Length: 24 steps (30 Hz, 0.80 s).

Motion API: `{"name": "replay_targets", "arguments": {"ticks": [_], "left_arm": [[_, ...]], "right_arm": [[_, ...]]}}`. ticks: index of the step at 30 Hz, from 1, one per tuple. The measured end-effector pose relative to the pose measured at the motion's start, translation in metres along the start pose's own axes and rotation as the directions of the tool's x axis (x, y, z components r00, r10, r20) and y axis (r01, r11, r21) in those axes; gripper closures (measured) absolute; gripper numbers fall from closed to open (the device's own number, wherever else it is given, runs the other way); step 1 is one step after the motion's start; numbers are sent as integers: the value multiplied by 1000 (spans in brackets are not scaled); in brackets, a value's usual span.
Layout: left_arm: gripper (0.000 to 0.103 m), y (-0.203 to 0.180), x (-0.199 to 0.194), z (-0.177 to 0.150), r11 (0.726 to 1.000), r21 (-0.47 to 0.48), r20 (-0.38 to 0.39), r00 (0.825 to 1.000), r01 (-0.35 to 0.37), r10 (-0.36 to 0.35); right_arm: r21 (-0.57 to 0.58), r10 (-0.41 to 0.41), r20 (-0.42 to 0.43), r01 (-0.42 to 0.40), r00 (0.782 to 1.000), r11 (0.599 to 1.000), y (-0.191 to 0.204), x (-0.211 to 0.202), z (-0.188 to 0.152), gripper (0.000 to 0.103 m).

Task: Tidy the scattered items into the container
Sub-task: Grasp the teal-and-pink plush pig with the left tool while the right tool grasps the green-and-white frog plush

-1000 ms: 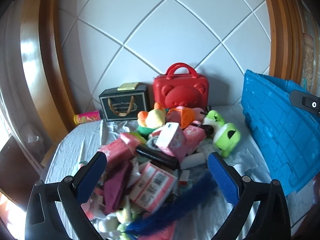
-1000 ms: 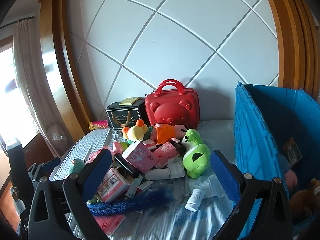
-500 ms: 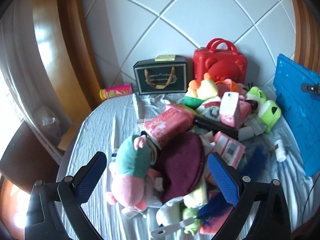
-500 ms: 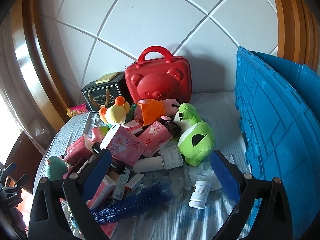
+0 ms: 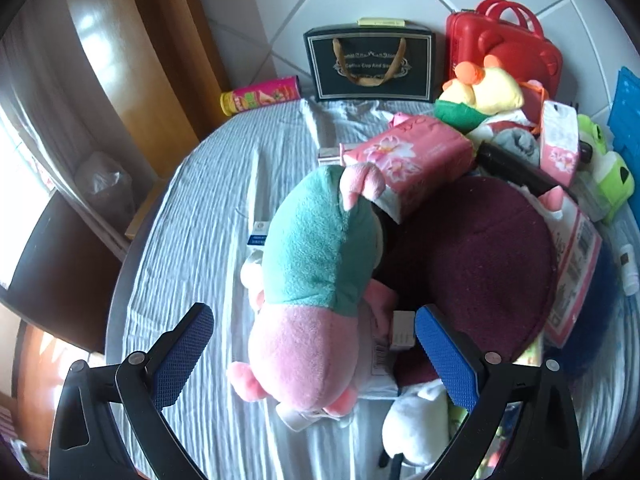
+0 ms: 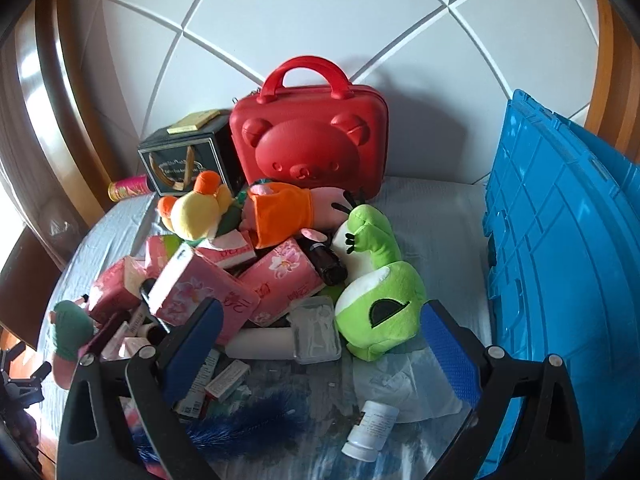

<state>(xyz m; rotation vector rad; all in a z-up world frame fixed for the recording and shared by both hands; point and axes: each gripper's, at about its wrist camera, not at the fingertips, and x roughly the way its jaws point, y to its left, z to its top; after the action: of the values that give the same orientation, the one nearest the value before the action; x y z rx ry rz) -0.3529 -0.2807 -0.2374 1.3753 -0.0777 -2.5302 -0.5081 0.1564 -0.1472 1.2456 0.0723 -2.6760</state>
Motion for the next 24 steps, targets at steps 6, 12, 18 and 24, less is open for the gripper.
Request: {"name": "replay_targets", "arguments": {"ticks": [6,12,18,24], "left_arm": [[1,10,47,1,999,-40,-79,997,-12,9],[1,10,79,-7,998,-62,-144,989,-2,-7],[1,13,89,-10,997,-80,-171,985,7,-21],[1,15,96,-9,996,-87,-180,983,12,-27]], "right_arm": [[-40,-51,-126,46,991,998,-26,67,18,3],[-56,-65,-267,52,961,997,-50,141,25,3],[-116,-85,-453,36,887,993,-54,211,25,3],[-9,-11,-548,8,836,1000,-72,266,16,3]]}}
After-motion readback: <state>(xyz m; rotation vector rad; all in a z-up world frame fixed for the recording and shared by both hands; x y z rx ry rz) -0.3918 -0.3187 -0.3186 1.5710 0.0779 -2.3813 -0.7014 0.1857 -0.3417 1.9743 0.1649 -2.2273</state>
